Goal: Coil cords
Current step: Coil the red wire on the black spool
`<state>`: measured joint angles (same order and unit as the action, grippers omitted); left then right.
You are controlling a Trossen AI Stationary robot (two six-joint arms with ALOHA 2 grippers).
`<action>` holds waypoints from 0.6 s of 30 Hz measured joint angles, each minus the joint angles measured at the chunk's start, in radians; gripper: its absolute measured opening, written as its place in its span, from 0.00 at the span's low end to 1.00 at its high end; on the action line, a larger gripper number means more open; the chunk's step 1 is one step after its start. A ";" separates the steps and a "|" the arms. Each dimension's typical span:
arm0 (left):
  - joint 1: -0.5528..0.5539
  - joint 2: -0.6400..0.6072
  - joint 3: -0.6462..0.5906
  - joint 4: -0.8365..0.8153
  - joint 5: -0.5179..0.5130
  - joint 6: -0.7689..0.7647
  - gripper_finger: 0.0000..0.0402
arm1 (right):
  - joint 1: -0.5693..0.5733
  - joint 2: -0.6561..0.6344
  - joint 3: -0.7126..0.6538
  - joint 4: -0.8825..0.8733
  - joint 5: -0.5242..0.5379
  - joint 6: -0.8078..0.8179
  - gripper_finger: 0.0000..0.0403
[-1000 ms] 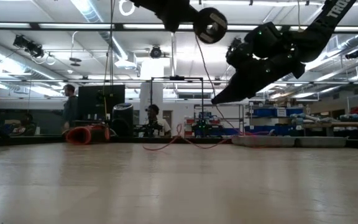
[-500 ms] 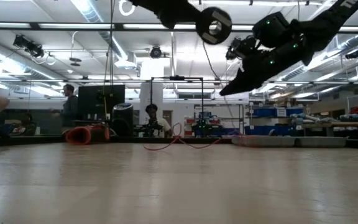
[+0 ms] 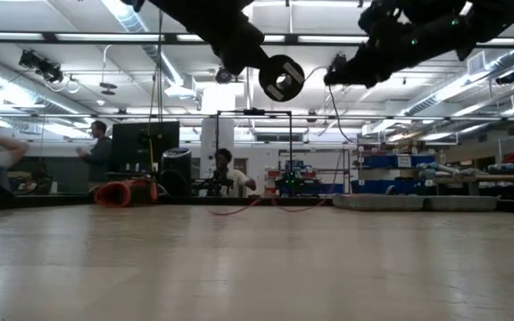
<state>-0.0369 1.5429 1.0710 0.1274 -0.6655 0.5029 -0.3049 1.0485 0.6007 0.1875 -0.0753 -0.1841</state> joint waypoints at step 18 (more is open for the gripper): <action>0.042 0.000 0.000 -0.012 -0.012 -0.140 0.00 | 0.215 0.176 0.153 0.126 0.154 0.006 0.00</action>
<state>0.0055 1.5429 1.0714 0.1156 -0.6777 0.3630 -0.0899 1.2242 0.7535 0.3134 0.0788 -0.1776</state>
